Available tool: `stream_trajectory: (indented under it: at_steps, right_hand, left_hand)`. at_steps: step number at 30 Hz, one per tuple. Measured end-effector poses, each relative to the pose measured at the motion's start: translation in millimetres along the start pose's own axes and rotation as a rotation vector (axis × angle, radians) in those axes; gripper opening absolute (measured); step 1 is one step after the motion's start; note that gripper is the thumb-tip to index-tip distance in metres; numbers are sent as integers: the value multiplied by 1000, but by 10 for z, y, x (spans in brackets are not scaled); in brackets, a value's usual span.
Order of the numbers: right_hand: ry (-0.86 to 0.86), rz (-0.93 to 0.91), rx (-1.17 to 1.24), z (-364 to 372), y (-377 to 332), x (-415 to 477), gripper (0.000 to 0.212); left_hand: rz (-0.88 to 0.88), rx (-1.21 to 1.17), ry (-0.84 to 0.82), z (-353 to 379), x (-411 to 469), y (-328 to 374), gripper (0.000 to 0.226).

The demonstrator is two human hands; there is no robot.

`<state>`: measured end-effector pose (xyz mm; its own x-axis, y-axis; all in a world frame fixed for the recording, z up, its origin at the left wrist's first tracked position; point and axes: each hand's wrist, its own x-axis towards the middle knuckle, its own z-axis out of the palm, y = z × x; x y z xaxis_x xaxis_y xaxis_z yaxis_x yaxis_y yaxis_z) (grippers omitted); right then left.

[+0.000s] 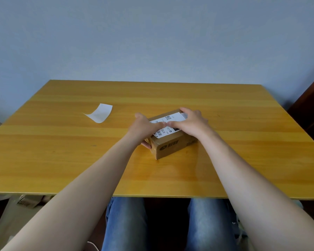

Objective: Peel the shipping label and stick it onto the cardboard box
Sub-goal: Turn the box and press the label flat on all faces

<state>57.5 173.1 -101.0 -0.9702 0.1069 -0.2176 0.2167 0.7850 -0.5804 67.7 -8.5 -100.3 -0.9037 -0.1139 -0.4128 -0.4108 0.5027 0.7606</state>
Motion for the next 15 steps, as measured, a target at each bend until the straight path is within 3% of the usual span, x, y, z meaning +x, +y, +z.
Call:
stream_trajectory:
  at_steps: [15]
  right_hand:
    - [-95,-2,-16,-23,54,3,115]
  left_hand:
    - [53,18,-195,-200,134,-57,88]
